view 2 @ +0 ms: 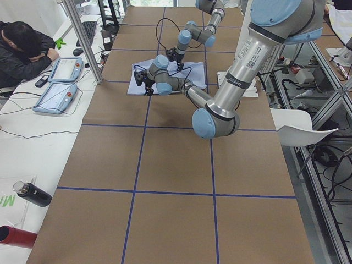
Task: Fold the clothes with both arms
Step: 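Slide the right gripper along the shirt's side edge to flatten it, then move the left gripper to the shirt's near corner while the right presses the far side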
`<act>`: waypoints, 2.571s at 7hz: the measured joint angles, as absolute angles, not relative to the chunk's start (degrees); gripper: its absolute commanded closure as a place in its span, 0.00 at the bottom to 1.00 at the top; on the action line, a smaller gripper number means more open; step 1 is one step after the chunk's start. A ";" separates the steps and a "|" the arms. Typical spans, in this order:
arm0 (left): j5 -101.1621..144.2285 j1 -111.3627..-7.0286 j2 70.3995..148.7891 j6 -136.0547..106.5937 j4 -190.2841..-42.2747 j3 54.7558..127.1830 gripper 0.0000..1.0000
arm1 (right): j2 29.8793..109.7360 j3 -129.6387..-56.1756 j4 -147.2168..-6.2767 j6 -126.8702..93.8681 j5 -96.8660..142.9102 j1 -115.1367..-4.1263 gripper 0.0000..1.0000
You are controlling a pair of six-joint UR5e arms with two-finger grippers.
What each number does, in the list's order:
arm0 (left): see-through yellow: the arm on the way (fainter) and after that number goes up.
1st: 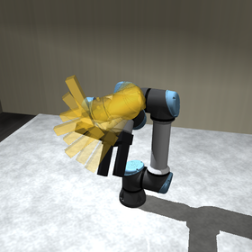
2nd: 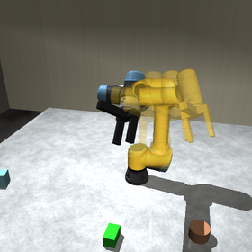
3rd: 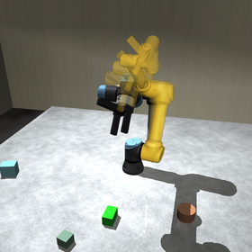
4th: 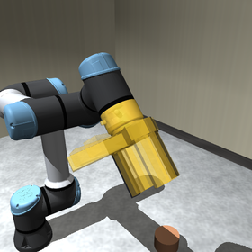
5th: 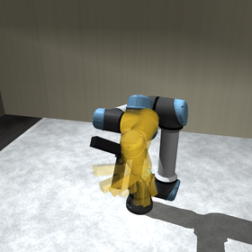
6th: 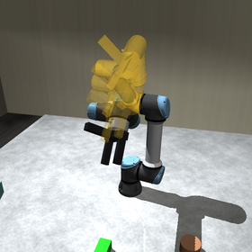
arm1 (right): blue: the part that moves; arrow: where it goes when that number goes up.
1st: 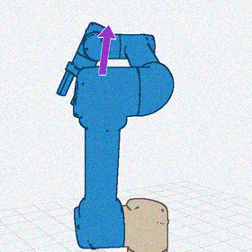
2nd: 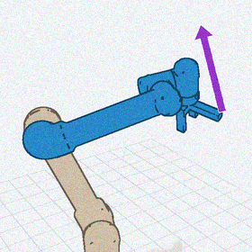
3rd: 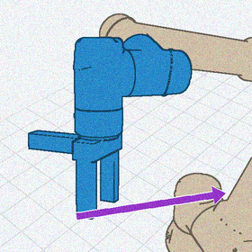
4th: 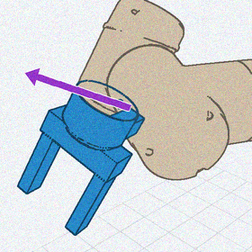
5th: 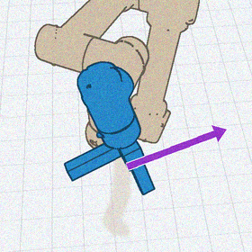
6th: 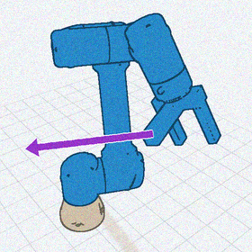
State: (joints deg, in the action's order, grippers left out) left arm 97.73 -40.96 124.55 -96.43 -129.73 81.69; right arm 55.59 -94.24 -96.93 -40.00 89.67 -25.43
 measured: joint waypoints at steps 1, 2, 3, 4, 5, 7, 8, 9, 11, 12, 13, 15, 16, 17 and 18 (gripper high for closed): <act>97.74 -40.93 124.59 -96.57 -129.71 81.93 0.00 | 55.89 -94.18 -96.96 -39.10 89.71 -26.20 0.00; 97.73 -40.90 124.65 -96.69 -129.65 82.25 0.00 | 56.27 -94.15 -97.00 -37.77 89.88 -27.36 0.00; 97.74 -40.77 124.68 -96.76 -129.59 82.52 0.00 | 56.69 -94.14 -96.98 -36.26 90.18 -28.57 0.00; 97.73 -40.55 124.78 -97.01 -129.54 82.71 0.00 | 57.52 -94.17 -96.89 -34.70 90.34 -29.72 0.00; 97.73 -40.30 124.94 -97.41 -129.45 82.84 0.00 | 58.44 -94.27 -96.82 -33.06 90.43 -30.91 0.00; 97.73 -39.93 125.18 -97.76 -129.18 83.05 0.00 | 60.54 -94.46 -96.45 -30.32 90.63 -32.88 0.00; 97.73 -39.78 125.22 -97.82 -128.96 83.41 0.00 | 61.35 -94.57 -96.32 -29.42 90.76 -33.51 0.00; 97.73 -39.59 125.24 -97.92 -128.71 84.21 0.00 | 61.62 -94.93 -96.24 -28.97 91.81 -34.42 0.00; 97.95 -39.37 124.52 -98.03 -128.55 86.96 0.00 | 61.50 -98.44 -96.18 -28.97 97.96 -36.82 0.00; 99.66 -39.27 122.67 -98.09 -128.56 90.02 0.00 | 61.62 -100.94 -96.21 -29.62 101.38 -37.37 0.00; 102.51 -38.76 119.51 -98.53 -128.58 94.32 0.00 | 62.11 -103.68 -96.23 -31.08 104.56 -37.64 0.00; 104.35 -33.93 114.73 -102.56 -128.58 101.09 0.00 | 64.69 -109.90 -96.24 -36.60 109.11 -37.71 0.00; 102.54 -30.02 113.67 -105.54 -128.58 102.58 0.00 | 65.76 -112.49 -96.24 -39.94 111.59 -37.71 0.00; 98.59 -24.96 112.81 -108.70 -128.34 103.63 0.00 | 66.34 -114.38 -96.24 -43.03 113.54 -37.71 0.00; 94.66 -20.05 112.19 -111.77 -127.64 104.14 0.00 | 66.52 -115.52 -96.22 -45.30 114.54 -37.68 0.00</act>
State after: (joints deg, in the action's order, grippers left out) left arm 94.66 -20.05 112.19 -111.77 -127.64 104.14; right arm 66.52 -115.52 -96.22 -45.30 114.54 -37.68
